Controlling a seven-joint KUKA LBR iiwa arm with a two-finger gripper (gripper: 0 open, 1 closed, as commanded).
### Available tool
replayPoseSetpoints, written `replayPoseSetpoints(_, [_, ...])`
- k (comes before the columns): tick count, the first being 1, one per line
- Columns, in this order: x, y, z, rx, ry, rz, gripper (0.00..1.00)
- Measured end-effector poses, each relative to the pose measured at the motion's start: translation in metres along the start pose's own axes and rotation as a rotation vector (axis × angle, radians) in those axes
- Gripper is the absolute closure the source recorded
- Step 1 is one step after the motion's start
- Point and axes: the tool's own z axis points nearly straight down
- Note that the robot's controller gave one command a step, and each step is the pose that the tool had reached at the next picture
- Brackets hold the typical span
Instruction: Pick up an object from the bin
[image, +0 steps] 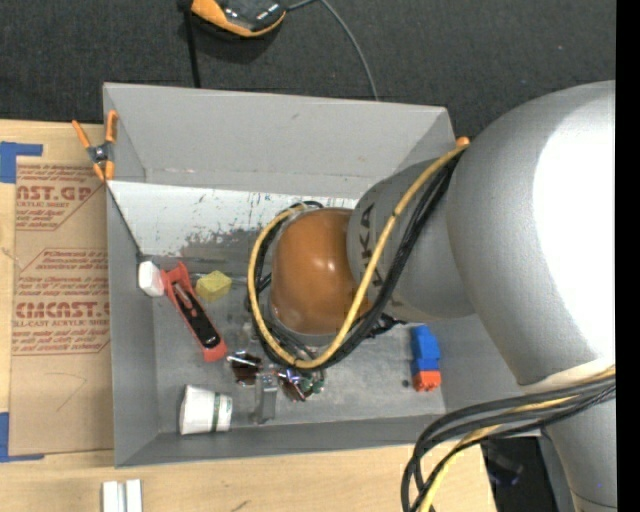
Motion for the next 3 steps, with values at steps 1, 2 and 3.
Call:
replayPoseSetpoints(1, [-0.0113, -0.0137, 0.0099, -0.002, -0.002, 0.288, 1.00])
replayPoseSetpoints(2, [-0.0112, -0.0137, 0.0099, -0.002, -0.002, 0.289, 1.00])
replayPoseSetpoints(3, [-0.0118, -0.0145, 0.0100, -0.002, -0.002, 0.285, 1.00])
